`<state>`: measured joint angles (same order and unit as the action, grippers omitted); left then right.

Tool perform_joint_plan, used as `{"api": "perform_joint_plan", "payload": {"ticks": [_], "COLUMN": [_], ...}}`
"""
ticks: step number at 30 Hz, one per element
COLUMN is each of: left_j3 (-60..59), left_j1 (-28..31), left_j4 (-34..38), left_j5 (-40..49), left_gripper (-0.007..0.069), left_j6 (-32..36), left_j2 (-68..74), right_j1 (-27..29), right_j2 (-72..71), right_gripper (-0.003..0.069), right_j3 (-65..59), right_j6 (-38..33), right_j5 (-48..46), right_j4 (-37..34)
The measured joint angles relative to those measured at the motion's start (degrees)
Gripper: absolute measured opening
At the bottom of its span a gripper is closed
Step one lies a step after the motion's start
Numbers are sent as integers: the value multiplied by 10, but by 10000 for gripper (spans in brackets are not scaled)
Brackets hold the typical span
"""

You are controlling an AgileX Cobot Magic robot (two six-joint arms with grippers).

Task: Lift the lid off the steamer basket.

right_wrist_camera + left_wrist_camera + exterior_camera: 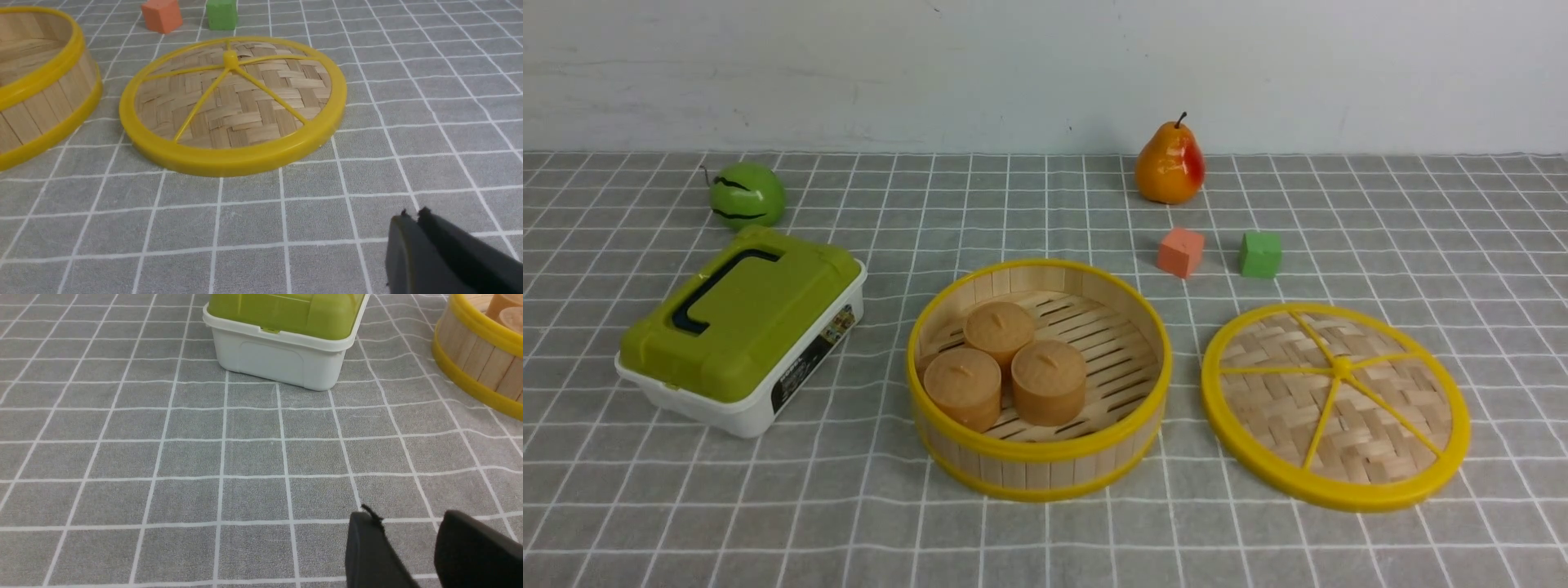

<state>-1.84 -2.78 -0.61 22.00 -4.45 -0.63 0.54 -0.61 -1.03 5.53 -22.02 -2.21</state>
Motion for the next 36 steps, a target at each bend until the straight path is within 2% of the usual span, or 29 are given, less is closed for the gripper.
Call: {"api": "perform_joint_plan", "payload": {"ticks": [36], "left_j3": [0], "left_j1": [0], "left_j4": [0], "left_j5": [0], "left_gripper": [239], "left_j6": [0], "left_j2": [0], "right_j1": [0], "right_j2": [0], "right_gripper": [44], "right_j3": [0], "right_j6": [0], "right_j5": [-3], "right_j4": [-3]}}
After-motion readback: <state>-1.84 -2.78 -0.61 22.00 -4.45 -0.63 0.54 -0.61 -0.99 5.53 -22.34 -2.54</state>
